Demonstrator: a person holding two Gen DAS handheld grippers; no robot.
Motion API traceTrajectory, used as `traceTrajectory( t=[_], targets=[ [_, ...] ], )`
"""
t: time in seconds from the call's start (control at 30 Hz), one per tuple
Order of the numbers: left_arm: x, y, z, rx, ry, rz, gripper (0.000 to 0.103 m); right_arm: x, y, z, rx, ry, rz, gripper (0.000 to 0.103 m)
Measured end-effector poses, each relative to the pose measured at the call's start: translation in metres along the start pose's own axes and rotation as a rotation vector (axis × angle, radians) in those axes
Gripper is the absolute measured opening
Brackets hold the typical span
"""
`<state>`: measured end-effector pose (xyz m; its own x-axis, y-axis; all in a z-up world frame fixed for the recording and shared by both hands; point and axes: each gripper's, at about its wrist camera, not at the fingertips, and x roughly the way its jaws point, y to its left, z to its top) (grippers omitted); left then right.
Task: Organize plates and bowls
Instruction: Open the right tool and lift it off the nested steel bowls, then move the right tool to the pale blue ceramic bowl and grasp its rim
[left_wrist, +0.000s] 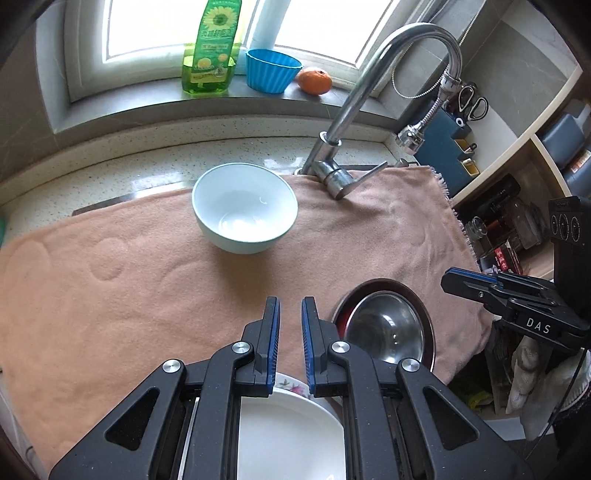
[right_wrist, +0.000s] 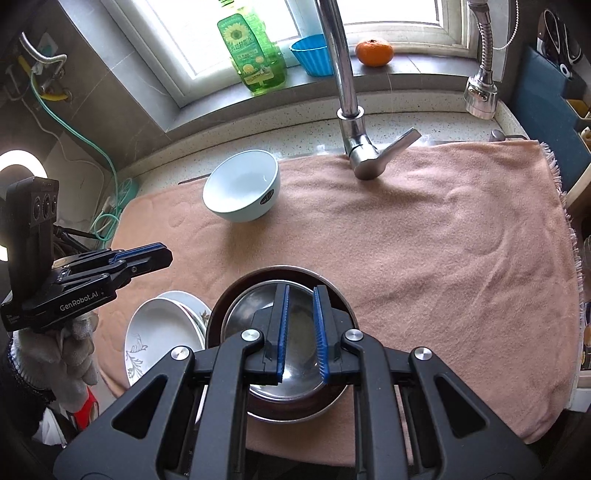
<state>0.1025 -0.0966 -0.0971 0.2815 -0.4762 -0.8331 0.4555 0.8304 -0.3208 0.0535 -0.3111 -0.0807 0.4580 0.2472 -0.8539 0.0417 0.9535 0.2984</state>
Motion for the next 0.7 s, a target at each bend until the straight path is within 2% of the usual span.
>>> traceTrajectory(
  t=[0.23, 0.37, 0.47, 0.53, 0.6, 0.67, 0.7],
  targets=[
    [-0.001, 0.029, 0.014, -0.022, -0.035, 0.039, 0.010, 0.008, 0.004, 0.026, -0.006, -0.024, 0.046, 0.014],
    [0.002, 0.041, 0.026, -0.032, -0.030, 0.065, 0.013, 0.015, 0.015, 0.044, -0.049, -0.032, 0.012, 0.022],
    [0.007, 0.050, 0.034, -0.054, -0.017, 0.068, 0.013, 0.025, 0.019, 0.057, -0.053, -0.014, 0.004, 0.022],
    [0.008, 0.055, 0.039, -0.068, -0.017, 0.073, 0.023, 0.031, 0.020, 0.064, -0.051, -0.001, -0.007, 0.022],
    [0.010, 0.060, 0.044, -0.081, -0.020, 0.077, 0.026, 0.038, 0.017, 0.069, -0.038, 0.017, 0.004, 0.022],
    [0.012, 0.064, 0.049, -0.088, -0.017, 0.078, 0.026, 0.047, 0.015, 0.075, -0.020, 0.048, 0.012, 0.026],
    [0.015, 0.066, 0.052, -0.095, -0.012, 0.070, 0.026, 0.052, 0.013, 0.078, -0.007, 0.058, 0.006, 0.034]
  ],
)
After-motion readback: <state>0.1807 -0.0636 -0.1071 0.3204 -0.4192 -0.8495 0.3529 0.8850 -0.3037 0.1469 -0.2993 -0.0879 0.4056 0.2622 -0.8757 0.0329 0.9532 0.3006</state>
